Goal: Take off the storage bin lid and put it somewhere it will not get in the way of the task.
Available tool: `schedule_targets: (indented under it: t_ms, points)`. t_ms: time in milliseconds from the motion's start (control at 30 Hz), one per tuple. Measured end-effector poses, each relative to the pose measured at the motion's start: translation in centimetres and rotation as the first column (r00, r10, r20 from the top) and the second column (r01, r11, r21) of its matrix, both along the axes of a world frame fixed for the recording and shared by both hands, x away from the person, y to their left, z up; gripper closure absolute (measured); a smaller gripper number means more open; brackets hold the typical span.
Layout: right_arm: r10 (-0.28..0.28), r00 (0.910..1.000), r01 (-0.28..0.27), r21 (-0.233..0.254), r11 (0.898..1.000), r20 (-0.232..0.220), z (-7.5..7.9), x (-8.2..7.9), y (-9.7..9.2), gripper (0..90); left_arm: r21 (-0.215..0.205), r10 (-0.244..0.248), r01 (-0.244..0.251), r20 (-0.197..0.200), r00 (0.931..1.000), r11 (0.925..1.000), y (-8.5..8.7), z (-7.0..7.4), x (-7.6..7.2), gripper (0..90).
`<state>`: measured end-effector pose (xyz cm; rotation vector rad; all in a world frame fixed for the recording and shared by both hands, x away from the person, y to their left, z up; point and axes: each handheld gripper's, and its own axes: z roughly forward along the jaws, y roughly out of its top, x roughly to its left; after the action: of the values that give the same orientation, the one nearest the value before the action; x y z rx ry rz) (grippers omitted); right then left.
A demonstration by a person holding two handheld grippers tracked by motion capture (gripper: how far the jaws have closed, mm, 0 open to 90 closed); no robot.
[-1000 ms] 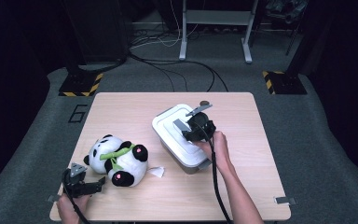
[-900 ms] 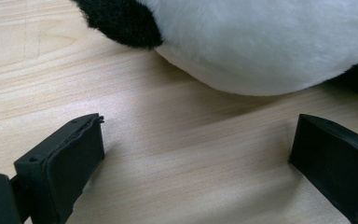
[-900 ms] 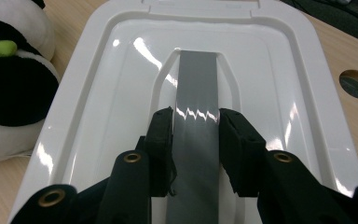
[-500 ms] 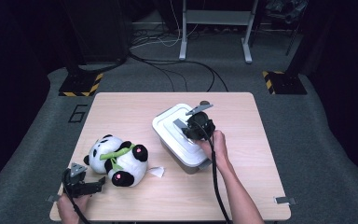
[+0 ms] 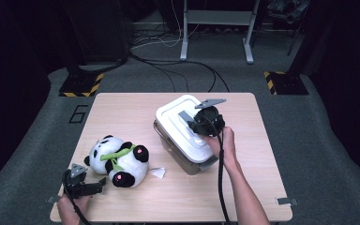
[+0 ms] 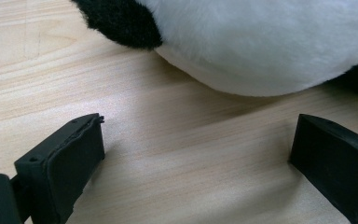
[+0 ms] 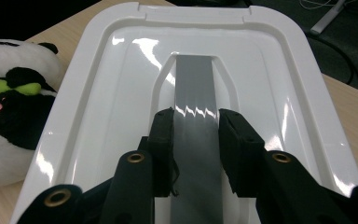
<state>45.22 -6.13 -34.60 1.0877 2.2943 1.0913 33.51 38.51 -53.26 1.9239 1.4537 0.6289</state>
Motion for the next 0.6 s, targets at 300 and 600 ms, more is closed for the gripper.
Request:
schedule_targets:
  t_ms: [300, 600]
  points:
    - [-0.026, 0.9993, 0.026, -0.002, 1.000, 0.026, 1.1, -0.4, -1.7, 66.6, 0.000, -0.001, 0.001, 0.001, 1.0000, 1.0000, 0.0, 0.0, 0.0, 2.5]
    - [-0.077, 0.9965, 0.077, 0.019, 0.997, 0.032, 1.6, -0.6, -4.0, 66.6, 0.001, 0.000, 0.000, 0.002, 1.0000, 1.0000, 0.0, 0.0, 0.0, 2.5]
